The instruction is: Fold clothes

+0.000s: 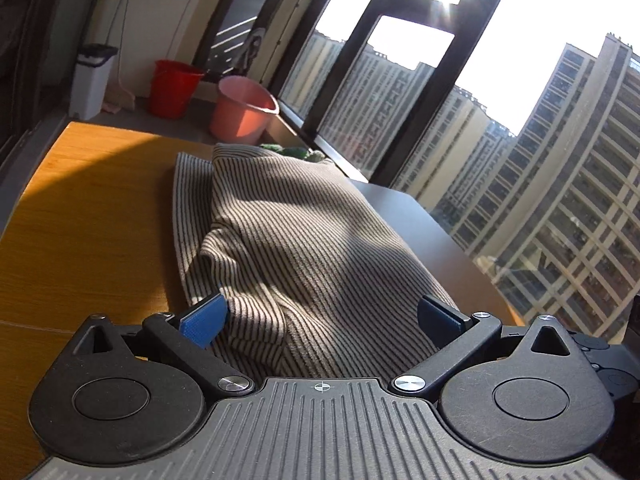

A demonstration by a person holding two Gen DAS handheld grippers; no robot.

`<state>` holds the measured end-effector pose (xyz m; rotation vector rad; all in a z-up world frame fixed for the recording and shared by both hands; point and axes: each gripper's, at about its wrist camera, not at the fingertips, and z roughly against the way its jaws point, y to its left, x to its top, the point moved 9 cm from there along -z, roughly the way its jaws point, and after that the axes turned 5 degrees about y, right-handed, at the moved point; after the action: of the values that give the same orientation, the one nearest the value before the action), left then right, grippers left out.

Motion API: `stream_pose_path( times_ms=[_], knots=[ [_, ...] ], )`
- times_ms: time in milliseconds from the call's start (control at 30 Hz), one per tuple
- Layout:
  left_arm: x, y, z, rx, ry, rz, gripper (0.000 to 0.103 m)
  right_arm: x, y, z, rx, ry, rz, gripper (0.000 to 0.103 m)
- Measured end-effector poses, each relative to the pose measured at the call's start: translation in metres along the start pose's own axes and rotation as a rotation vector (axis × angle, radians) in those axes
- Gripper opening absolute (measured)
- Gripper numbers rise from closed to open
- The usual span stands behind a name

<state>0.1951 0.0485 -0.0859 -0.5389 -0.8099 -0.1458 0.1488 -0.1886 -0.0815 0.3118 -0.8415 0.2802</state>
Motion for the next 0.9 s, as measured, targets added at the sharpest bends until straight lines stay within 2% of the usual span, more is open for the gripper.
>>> stream_pose_path(
  times_ms=[100,167,267,367,400,467,500,533,567,667,733,900],
  knots=[
    [-0.009,-0.009,-0.008,0.043,0.025,-0.077,0.103,0.007,-0.011,-0.007,-0.068,0.022,0.018,0.103],
    [-0.01,-0.01,-0.009,0.061,0.034,-0.097,0.103,-0.001,-0.009,-0.019,-0.097,0.085,0.074,0.103],
    [-0.009,-0.01,-0.009,0.057,0.033,-0.098,0.103,-0.005,-0.011,-0.026,-0.067,0.123,0.066,0.103],
    [-0.009,-0.01,-0.008,0.049,0.025,-0.092,0.103,0.012,-0.011,-0.018,-0.044,0.087,0.09,0.103],
    [-0.01,-0.009,-0.008,0.047,0.023,-0.09,0.103,0.022,-0.009,-0.014,-0.053,0.051,0.105,0.1],
    [-0.011,-0.009,-0.007,0.044,0.019,-0.087,0.103,0.043,-0.005,-0.007,-0.075,-0.024,0.134,0.08],
    [-0.011,-0.009,-0.007,0.044,0.019,-0.086,0.103,0.05,-0.004,-0.005,-0.079,-0.05,0.128,0.063],
    [-0.011,-0.01,-0.007,0.043,0.018,-0.086,0.103,0.06,-0.004,-0.006,-0.068,-0.076,0.097,0.051],
    [-0.011,-0.011,-0.007,0.043,0.018,-0.086,0.103,0.067,-0.004,-0.01,-0.048,-0.087,0.065,0.049],
    [-0.01,-0.011,-0.008,0.046,0.017,-0.085,0.103,0.06,0.002,-0.039,-0.023,-0.015,0.07,0.049],
    [-0.009,-0.01,-0.008,0.047,0.015,-0.084,0.103,0.04,0.0,-0.065,-0.034,0.04,0.081,0.049],
    [-0.009,-0.01,-0.01,0.049,0.015,-0.087,0.103,0.046,-0.006,-0.059,-0.034,0.04,0.06,0.052]
  ],
)
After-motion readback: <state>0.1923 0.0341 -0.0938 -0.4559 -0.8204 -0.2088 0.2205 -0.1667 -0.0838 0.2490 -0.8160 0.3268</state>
